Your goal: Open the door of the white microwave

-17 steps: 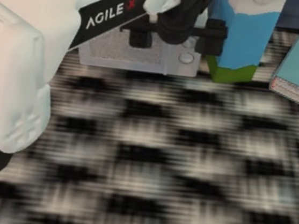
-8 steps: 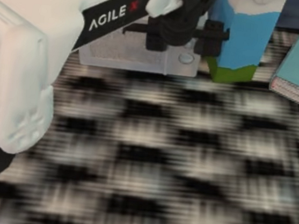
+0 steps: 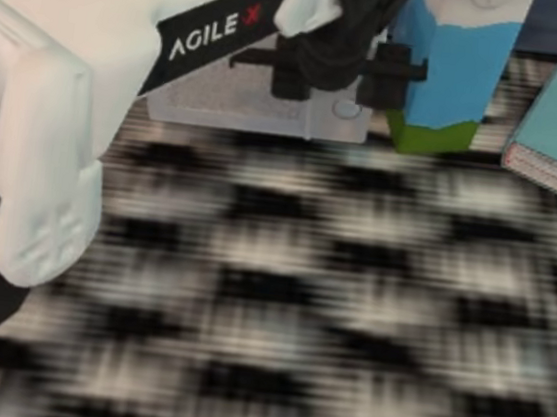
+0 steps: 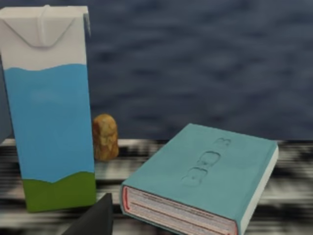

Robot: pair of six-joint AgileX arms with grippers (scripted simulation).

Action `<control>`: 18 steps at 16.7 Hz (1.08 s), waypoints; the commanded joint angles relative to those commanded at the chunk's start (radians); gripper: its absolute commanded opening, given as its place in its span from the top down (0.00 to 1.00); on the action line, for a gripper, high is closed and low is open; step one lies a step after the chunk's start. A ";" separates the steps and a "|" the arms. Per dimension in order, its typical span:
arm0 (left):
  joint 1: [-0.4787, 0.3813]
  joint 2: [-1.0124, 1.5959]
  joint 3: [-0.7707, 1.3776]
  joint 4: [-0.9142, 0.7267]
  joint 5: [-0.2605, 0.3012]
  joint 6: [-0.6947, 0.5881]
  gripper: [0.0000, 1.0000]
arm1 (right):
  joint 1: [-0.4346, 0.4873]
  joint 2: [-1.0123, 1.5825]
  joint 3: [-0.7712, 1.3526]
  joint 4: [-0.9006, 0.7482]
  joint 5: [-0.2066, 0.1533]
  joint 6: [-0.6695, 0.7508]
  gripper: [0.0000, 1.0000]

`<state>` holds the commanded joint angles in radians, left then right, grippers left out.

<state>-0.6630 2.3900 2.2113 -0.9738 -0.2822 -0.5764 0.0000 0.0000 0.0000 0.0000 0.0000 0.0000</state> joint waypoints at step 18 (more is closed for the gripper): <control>0.001 -0.117 -0.172 0.067 -0.035 -0.023 1.00 | 0.000 0.000 0.000 0.000 0.000 0.000 0.00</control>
<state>-0.6623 2.2726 2.0397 -0.9065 -0.3176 -0.5996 0.0000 0.0000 0.0000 0.0000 0.0000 0.0000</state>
